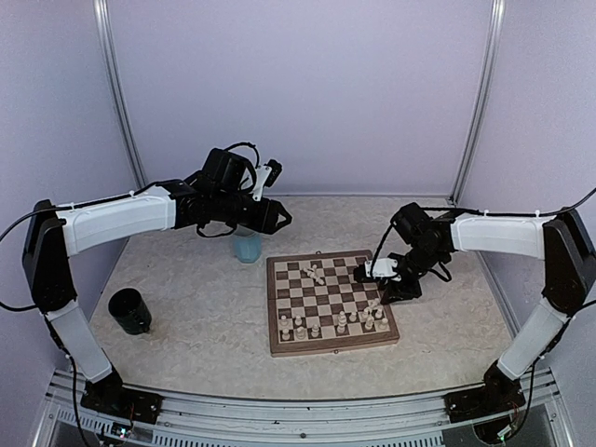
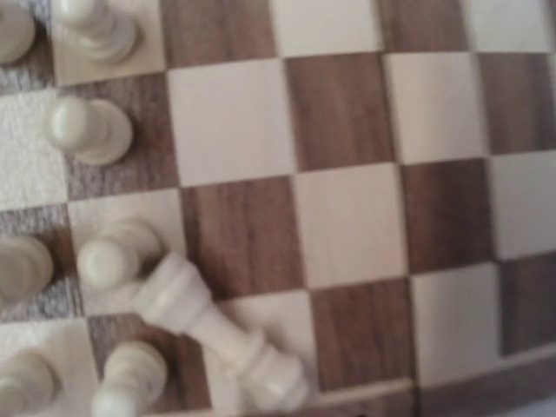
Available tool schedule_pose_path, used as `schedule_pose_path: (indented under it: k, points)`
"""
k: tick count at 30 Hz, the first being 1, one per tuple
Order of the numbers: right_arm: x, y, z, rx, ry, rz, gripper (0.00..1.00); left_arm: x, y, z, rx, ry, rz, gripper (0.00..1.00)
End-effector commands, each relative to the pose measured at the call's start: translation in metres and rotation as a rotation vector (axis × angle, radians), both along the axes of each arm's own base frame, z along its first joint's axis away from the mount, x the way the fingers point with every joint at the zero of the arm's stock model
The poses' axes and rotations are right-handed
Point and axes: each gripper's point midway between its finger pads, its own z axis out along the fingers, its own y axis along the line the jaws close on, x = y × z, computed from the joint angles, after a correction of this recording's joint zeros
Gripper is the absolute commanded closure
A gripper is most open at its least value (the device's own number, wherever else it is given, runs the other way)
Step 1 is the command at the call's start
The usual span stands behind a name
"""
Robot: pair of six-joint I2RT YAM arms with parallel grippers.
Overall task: Set up the chess pieces on the board
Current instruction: Pick up the queen.
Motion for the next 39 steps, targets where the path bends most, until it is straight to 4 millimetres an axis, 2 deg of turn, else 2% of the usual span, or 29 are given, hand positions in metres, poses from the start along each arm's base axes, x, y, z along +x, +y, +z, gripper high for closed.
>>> schedule_pose_path:
  k: [1, 9, 18, 27, 35, 39]
  points:
    - [-0.002, 0.004, -0.013, -0.040, -0.013, 0.099, 0.62, 0.003, -0.005, 0.011, -0.005, -0.024, -0.014, 0.49]
    - [-0.004, 0.012, -0.022, -0.060, -0.005, 0.129, 0.63, 0.003, -0.005, 0.012, -0.006, -0.027, -0.015, 0.49]
    - [-0.003, 0.025, -0.030, -0.048, 0.029, 0.136, 0.68, 0.003, -0.005, 0.008, -0.002, -0.020, -0.016, 0.49]
    - [0.003, 0.032, -0.034, -0.039, 0.057, 0.122, 0.87, 0.004, -0.005, 0.005, -0.001, -0.014, -0.017, 0.49]
    - [0.016, 0.028, -0.015, 0.022, 0.066, 0.070, 0.93, 0.003, -0.006, 0.006, -0.005, -0.010, -0.022, 0.49]
    - [0.009, 0.026, -0.002, 0.038, 0.065, 0.092, 0.93, 0.003, -0.006, 0.005, -0.008, -0.007, -0.023, 0.49]
